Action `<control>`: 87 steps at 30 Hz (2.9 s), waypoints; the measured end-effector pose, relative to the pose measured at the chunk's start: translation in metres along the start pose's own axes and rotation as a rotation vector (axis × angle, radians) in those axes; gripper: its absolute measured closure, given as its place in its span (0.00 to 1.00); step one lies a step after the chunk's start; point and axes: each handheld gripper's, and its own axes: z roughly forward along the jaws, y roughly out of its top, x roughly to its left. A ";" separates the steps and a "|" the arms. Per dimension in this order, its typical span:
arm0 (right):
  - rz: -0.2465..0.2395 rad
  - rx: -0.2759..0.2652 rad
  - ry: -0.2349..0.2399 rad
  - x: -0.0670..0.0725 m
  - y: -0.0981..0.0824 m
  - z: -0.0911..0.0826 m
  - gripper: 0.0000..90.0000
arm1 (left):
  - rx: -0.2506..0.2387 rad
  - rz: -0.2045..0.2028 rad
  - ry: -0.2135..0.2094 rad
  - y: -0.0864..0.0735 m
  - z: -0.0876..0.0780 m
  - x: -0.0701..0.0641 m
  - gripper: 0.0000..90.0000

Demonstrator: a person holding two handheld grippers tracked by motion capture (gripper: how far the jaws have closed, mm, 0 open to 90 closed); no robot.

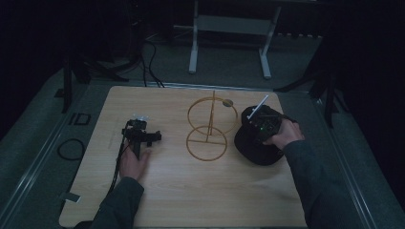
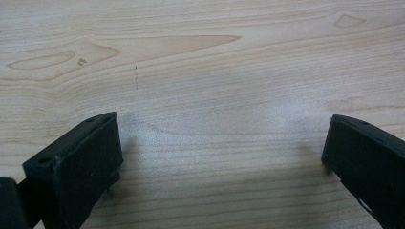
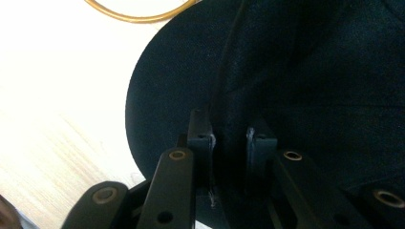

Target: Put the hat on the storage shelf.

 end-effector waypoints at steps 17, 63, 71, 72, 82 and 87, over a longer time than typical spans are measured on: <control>-0.051 0.056 -0.041 -0.022 0.035 -0.019 0.86 | 0.001 0.002 0.001 0.000 0.000 0.000 0.00; -0.051 -0.109 -0.067 -0.031 0.054 -0.106 0.87 | 0.002 0.003 0.000 0.000 0.000 0.000 0.00; -0.068 -0.134 -0.066 -0.025 0.056 -0.121 0.87 | 0.002 0.003 0.001 0.000 0.000 0.000 0.00; -0.068 -0.134 -0.066 -0.025 0.056 -0.121 0.87 | 0.002 0.003 0.000 0.000 0.000 0.000 0.00; -0.089 -0.163 -0.066 -0.020 0.054 -0.131 0.86 | 0.003 0.004 0.000 0.000 0.000 0.000 0.00; -0.111 -0.173 -0.060 -0.014 0.054 -0.137 0.86 | 0.002 0.003 0.000 0.000 0.000 0.000 0.00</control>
